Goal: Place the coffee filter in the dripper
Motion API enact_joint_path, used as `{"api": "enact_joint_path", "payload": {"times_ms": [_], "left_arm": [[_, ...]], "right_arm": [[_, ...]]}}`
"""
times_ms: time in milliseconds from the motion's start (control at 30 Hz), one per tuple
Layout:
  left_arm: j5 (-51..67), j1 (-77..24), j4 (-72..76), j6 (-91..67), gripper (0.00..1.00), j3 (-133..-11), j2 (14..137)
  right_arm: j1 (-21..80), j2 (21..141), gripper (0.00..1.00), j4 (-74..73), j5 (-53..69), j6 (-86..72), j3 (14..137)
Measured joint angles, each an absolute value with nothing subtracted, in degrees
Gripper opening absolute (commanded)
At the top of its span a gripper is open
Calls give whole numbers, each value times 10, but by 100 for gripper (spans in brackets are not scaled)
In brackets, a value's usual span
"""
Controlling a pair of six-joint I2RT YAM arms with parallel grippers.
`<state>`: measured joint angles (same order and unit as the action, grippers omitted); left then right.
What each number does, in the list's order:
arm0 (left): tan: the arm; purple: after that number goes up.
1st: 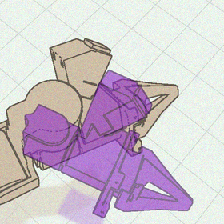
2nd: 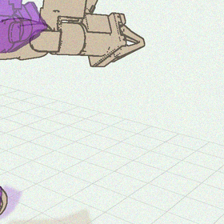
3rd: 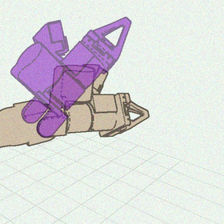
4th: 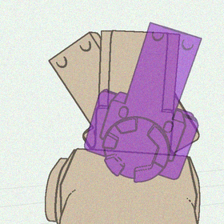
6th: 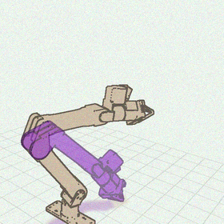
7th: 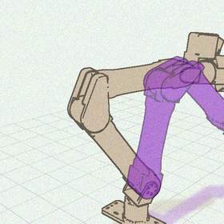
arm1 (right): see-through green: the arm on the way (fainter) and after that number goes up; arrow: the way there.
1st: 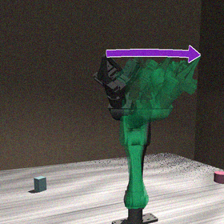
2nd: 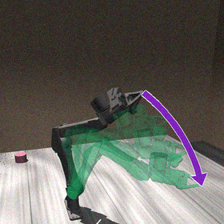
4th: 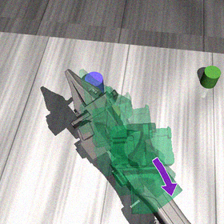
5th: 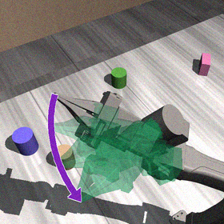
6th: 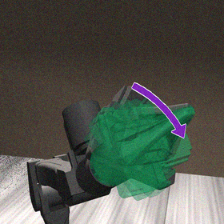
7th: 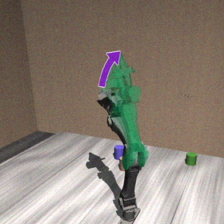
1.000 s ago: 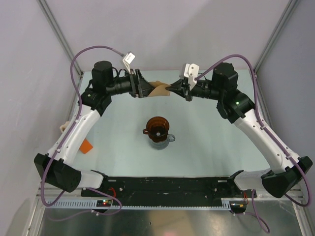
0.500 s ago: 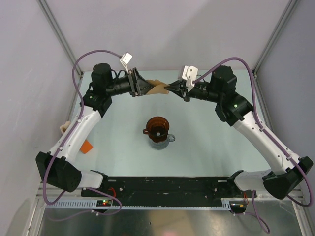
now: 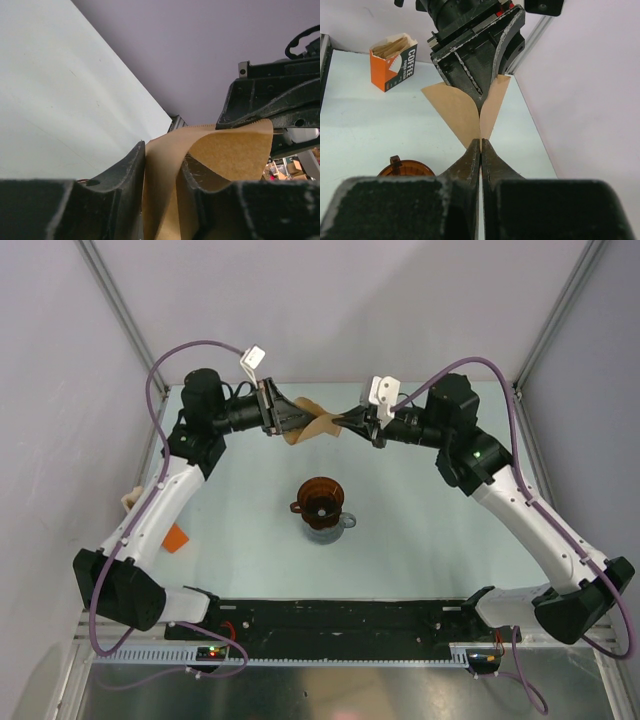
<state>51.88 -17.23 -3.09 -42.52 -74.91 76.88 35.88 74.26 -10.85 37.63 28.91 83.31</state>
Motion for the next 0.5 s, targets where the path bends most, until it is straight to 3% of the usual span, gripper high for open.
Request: {"api": "enact_joint_path", "payload": {"times_ms": [100,333,500], "left_arm": [[527,-172,-26,-425,28,-744,768],[530,-172,-21,-420,43,-731,765],[529,-172,-22,-415,39,-728,759]], "right_arm": [[354,749,0,-112,383,292,837],[336,764,0,-128,411,295,861],[324,764,0,-140,438,296,876]]}}
